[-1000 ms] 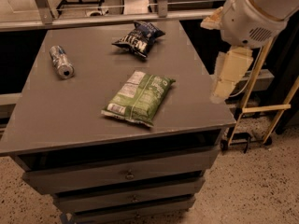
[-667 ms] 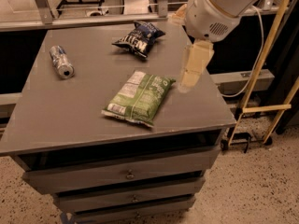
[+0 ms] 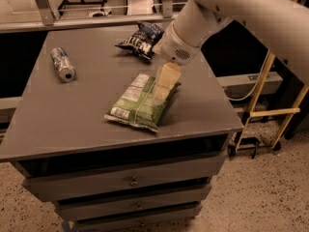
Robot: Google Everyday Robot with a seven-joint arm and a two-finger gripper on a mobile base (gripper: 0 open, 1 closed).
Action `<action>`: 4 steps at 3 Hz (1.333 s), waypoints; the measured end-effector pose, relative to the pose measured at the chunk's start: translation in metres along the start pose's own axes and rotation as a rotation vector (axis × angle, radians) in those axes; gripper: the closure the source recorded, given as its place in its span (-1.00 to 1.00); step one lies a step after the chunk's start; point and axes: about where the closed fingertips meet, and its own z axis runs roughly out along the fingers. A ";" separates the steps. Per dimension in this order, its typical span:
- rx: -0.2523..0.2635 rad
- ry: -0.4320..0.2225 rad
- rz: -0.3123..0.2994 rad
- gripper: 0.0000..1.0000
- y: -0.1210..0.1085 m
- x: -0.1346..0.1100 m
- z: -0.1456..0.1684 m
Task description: Pick green jalapeno chip bag
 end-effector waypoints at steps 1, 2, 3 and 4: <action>-0.035 0.029 0.069 -0.67 0.002 0.017 0.029; -0.061 0.066 0.105 -0.16 0.006 0.026 0.048; -0.061 0.066 0.105 0.25 0.006 0.024 0.045; -0.061 0.065 0.105 0.73 0.005 0.023 0.044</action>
Offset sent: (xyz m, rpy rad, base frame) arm 0.0023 0.0000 -0.0771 -0.0876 0.1544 -0.1073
